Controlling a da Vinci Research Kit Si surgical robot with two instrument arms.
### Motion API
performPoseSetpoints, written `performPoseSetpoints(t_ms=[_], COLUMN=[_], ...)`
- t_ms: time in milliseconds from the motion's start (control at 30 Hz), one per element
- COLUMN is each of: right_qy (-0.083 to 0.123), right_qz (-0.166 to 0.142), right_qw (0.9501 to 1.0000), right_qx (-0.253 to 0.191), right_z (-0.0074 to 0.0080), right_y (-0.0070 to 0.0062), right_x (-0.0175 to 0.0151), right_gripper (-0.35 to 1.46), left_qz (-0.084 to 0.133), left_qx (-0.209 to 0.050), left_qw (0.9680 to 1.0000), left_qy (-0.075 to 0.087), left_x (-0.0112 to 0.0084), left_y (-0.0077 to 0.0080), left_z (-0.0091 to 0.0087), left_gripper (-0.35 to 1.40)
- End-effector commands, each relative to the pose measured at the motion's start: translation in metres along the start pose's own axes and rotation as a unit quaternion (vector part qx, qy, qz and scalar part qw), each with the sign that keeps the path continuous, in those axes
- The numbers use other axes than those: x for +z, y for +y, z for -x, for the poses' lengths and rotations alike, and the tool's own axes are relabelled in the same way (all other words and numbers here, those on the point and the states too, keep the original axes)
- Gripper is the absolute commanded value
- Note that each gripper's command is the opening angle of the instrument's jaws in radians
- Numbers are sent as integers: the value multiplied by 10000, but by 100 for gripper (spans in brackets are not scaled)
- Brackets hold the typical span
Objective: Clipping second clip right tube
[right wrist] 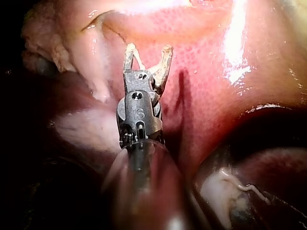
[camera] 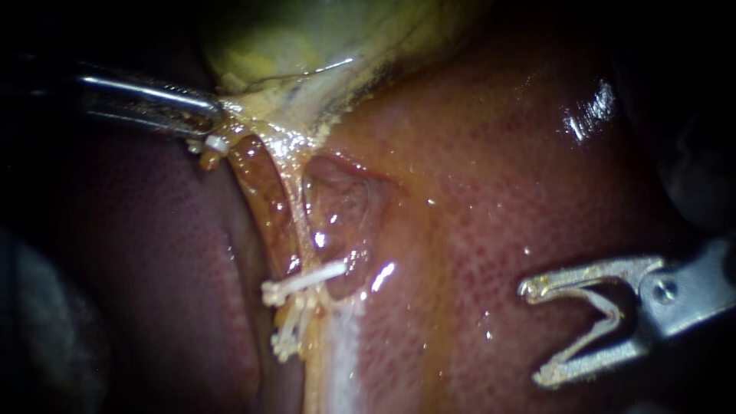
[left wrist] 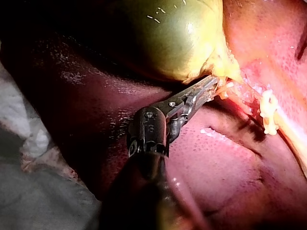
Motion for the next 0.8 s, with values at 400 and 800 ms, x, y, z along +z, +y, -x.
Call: performPoseSetpoints(t_ms=[400,800], right_qy=[511,515], right_qz=[84,207], right_qw=[9883,9704], right_qx=[1435,2352], right_z=[-39,-49], right_y=[30,78], right_x=[46,91], right_gripper=[50,50], left_qz=[-7,-21], left_qx=[-5,-13], left_qw=[10000,10000], left_qy=[4,9], left_x=[0,1], left_y=[4,8], left_z=[0,-1], left_gripper=[-35,-35])
